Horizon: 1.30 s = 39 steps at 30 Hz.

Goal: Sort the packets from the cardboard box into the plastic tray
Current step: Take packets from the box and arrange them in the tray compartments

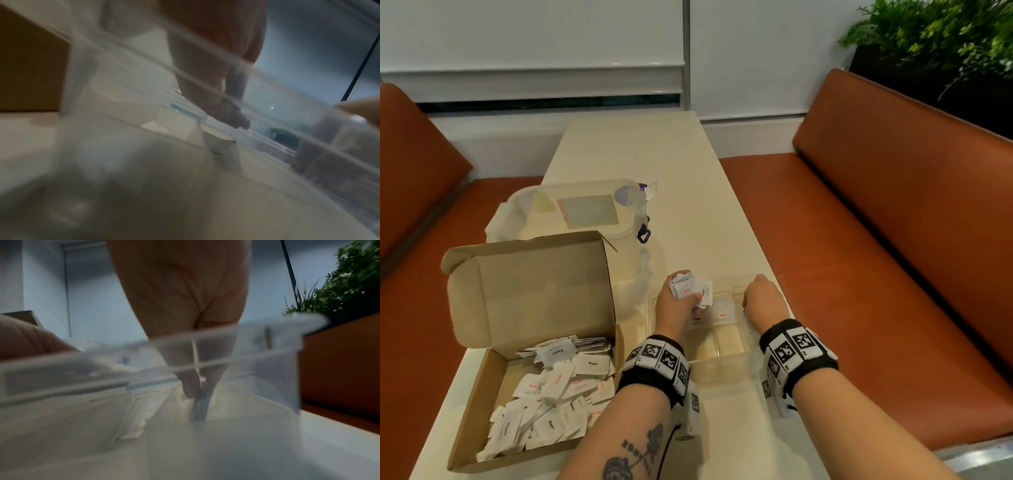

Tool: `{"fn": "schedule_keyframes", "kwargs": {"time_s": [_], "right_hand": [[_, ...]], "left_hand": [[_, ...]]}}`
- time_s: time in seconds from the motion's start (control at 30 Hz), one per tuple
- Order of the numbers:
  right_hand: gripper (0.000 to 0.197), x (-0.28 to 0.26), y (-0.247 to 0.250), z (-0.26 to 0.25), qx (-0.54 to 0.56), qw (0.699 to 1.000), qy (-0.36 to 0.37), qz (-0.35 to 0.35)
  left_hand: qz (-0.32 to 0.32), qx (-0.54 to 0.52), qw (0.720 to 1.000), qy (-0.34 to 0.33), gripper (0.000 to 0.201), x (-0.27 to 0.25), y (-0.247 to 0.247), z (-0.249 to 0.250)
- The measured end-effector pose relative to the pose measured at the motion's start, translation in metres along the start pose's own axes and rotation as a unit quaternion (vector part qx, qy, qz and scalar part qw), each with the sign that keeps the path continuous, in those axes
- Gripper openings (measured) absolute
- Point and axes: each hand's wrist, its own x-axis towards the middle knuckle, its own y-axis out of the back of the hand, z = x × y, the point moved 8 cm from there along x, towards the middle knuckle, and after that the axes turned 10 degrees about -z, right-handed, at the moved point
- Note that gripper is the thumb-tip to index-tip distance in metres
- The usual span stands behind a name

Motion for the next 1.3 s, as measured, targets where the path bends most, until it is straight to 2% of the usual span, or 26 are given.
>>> {"fn": "schedule_keyframes", "kwargs": {"time_s": [0.07,0.37,0.6,0.83,0.93,1.03,1.13,1.2,1.3], "right_hand": [[0.028,-0.001,0.003,-0.001,-0.013,1.0,0.009,0.011],[0.027,-0.008,-0.008,0.0,0.003,0.998,-0.021,-0.055],[0.026,-0.009,-0.012,-0.002,0.048,0.996,-0.017,-0.074],[0.029,-0.012,-0.013,0.003,0.087,0.993,-0.016,-0.073],[0.027,-0.015,0.0,-0.002,0.126,0.992,0.001,-0.023],[0.024,-0.02,0.02,-0.02,0.226,0.972,0.058,0.036],[0.027,-0.022,0.026,-0.039,0.309,0.946,0.096,0.017],[0.028,-0.021,0.024,-0.048,0.323,0.941,0.102,-0.006],[0.021,-0.021,0.024,-0.054,0.354,0.93,0.101,-0.001]], "left_hand": [[-0.001,0.005,1.0,0.002,0.049,0.0,0.0,0.001],[-0.004,-0.009,1.0,0.01,0.051,0.0,-0.001,-0.001],[-0.013,0.011,1.0,0.015,0.049,0.0,-0.001,0.0],[-0.022,0.019,0.999,0.023,0.048,-0.003,-0.002,0.004],[-0.024,0.019,0.999,0.025,0.047,-0.005,-0.004,0.008],[-0.054,0.013,0.998,0.025,0.046,-0.012,-0.009,0.01],[-0.078,-0.003,0.997,0.027,0.044,-0.019,-0.011,0.01],[-0.078,-0.021,0.996,0.026,0.043,-0.022,-0.008,0.011],[-0.064,-0.036,0.997,0.023,0.041,-0.026,0.002,0.015]]}}
